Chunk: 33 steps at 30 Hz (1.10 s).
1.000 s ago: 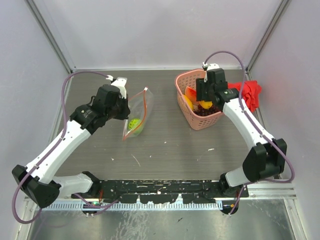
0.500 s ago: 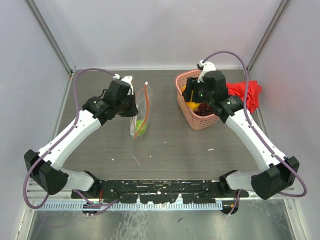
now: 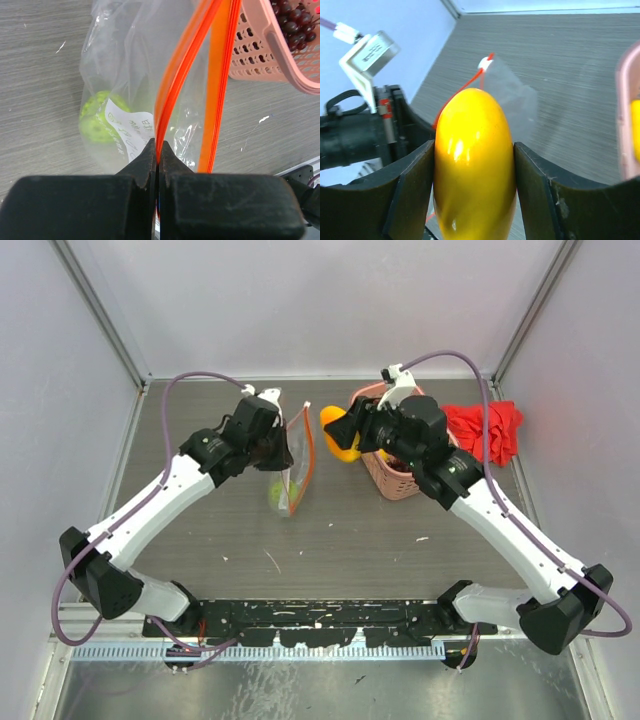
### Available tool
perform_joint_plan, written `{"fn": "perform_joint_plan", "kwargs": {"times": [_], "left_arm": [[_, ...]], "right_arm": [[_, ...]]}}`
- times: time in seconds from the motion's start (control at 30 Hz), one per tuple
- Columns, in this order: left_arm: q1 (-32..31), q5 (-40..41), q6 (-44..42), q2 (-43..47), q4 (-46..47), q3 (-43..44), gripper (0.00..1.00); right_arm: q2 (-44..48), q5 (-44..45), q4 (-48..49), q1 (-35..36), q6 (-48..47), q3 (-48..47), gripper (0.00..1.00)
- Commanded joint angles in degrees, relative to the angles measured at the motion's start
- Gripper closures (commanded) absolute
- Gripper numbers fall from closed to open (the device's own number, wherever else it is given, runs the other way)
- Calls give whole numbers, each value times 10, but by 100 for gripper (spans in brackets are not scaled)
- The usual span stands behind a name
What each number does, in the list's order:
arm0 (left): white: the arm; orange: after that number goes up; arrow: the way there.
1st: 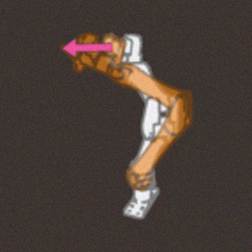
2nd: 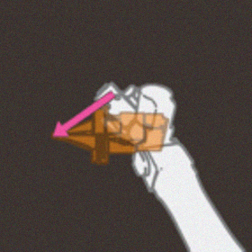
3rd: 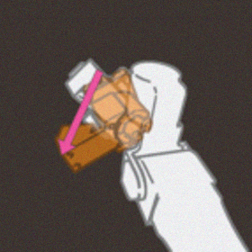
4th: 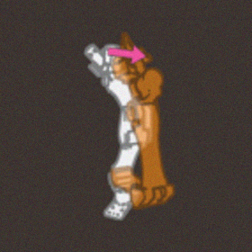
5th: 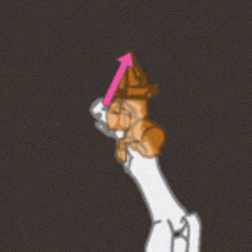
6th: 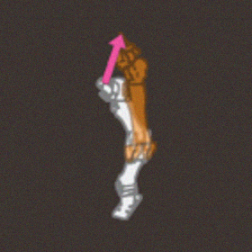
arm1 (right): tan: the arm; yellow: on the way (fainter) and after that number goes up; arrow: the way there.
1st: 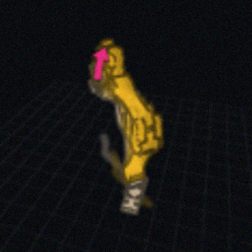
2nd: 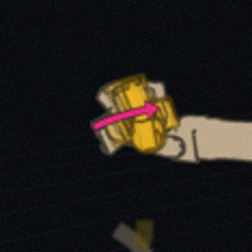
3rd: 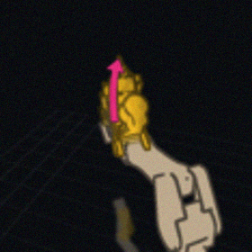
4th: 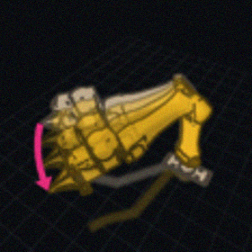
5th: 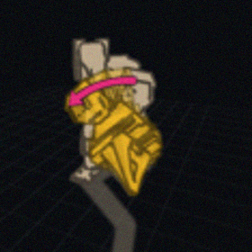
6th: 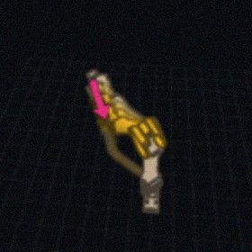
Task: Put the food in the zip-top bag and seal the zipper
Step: Place the fake fruit in the zipper food storage bag.
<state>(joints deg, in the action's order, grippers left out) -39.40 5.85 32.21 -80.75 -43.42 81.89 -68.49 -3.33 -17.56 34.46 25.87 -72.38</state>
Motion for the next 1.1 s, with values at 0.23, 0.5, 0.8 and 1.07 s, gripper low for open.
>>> {"fn": "perform_joint_plan", "kwargs": {"times": [0.23,0.5,0.8,1.07], "left_arm": [[-19,16,16,-5,16,56,100],[-25,1,28,-12,18,55,100],[-25,23,17,-10,12,53,100],[-28,1,4,-12,13,58,100]], "right_arm": [[25,52,291,71,131,116,74],[16,85,366,87,175,186,74],[29,70,315,86,192,222,74],[-16,34,249,86,170,172,73]]}}
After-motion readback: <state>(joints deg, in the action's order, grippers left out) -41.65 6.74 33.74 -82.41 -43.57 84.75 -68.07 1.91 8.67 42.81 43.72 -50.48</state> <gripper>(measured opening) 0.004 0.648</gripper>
